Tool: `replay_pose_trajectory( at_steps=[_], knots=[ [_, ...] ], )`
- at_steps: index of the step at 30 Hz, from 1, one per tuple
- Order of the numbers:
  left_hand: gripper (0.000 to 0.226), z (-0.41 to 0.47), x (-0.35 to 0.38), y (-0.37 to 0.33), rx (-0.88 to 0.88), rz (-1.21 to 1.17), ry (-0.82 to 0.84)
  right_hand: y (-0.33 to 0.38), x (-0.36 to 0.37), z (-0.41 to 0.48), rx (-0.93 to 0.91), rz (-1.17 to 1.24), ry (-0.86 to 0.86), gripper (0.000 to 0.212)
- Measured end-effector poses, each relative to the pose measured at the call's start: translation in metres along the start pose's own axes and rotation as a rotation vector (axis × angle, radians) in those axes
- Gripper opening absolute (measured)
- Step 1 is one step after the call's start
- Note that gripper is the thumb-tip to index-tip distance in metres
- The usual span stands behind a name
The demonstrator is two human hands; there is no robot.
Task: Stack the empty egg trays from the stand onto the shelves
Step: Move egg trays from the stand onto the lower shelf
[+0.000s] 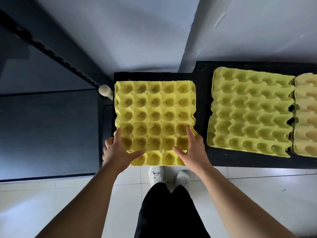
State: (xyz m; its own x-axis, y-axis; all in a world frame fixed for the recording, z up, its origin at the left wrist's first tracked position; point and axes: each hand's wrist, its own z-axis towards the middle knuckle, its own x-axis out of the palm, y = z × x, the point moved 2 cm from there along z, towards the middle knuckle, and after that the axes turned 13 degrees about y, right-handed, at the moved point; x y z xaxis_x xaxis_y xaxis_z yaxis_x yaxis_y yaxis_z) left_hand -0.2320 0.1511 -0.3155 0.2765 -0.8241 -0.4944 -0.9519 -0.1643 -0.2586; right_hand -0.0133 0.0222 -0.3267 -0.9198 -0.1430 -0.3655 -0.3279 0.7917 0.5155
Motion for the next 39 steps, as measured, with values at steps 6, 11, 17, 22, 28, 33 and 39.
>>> replay_pose_trajectory(
  at_steps=[6, 11, 17, 22, 28, 33, 39],
  knots=[
    [0.123, -0.052, -0.011, -0.015, 0.086, -0.182, -0.044, 0.020, -0.029, -0.042, -0.068, 0.121, -0.083, 0.080],
    [0.120, -0.123, -0.021, -0.031, 0.134, -0.250, -0.114, 0.041, -0.059, -0.104, -0.132, 0.063, -0.117, 0.085],
    [0.115, -0.220, -0.039, -0.057, 0.249, -0.292, -0.265, 0.061, -0.090, -0.181, -0.232, -0.001, -0.224, 0.087],
    [0.120, -0.303, -0.041, -0.066, 0.308, -0.305, -0.459, 0.074, -0.111, -0.249, -0.367, -0.027, -0.314, 0.080],
    [0.121, -0.386, -0.038, -0.040, 0.304, -0.388, -0.649, 0.102, -0.113, -0.322, -0.556, -0.093, -0.340, 0.080],
    [0.113, -0.439, -0.053, 0.003, 0.289, -0.489, -0.767, 0.146, -0.088, -0.363, -0.705, -0.152, -0.317, 0.079],
    [0.100, -0.480, -0.089, 0.079, 0.276, -0.587, -0.942, 0.218, -0.027, -0.390, -0.827, -0.233, -0.235, 0.081]
  ],
)
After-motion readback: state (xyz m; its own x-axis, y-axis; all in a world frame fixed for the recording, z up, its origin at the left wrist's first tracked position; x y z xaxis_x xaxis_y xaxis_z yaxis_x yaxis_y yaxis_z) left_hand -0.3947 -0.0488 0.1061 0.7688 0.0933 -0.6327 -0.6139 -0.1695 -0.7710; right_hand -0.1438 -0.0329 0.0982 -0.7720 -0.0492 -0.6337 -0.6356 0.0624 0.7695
